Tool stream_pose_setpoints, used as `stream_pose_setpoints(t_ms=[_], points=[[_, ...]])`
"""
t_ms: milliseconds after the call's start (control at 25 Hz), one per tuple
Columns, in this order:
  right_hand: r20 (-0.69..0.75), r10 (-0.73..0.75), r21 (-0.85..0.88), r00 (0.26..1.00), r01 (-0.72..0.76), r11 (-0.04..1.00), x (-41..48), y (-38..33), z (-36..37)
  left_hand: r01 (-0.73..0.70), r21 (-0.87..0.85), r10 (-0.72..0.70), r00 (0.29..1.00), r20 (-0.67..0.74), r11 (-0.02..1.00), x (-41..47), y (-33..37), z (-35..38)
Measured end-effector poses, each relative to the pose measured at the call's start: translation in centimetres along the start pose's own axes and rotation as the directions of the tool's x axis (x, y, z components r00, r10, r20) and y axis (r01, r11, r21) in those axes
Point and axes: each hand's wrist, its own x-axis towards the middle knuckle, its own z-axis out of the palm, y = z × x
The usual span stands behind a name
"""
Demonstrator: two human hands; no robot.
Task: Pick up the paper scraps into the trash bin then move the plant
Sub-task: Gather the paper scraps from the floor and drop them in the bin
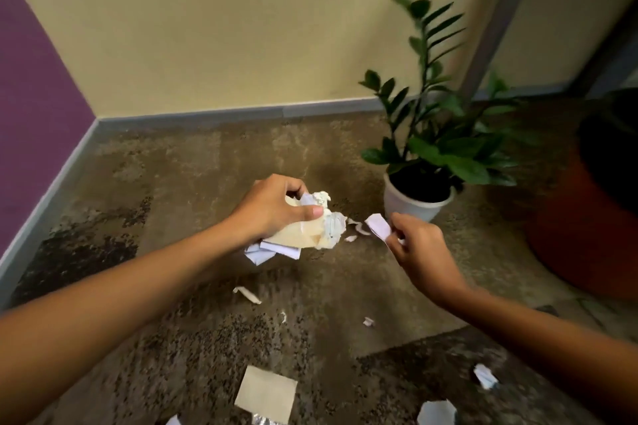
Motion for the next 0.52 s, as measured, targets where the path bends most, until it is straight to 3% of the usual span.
stream_pose_setpoints(t_ms=[120, 400, 520], points=[[-0.031, -0.005, -0.051, 1.000, 0.003, 0.999, -0.5, 0.6, -6.9, -0.133, 0.012, 0.133, 0.991, 0.029, 0.991, -0.3, 5.9, 1.1], [-0.221, 0.327, -0.008, 0.919, -0.337, 0.941, -2.0, 3.3, -21.9, -0.354, 0.022, 0.351, 0.932, 0.087, 0.935, -0.3, 18.7, 3.6], [-0.240, 0.537, 0.289, 0.809, -0.469, 0.835, -2.8, 6.4, -25.7, -0.359, 0.013, 0.356, 0.931, 0.083, 0.933, 1.2, 23.9, 5.1]])
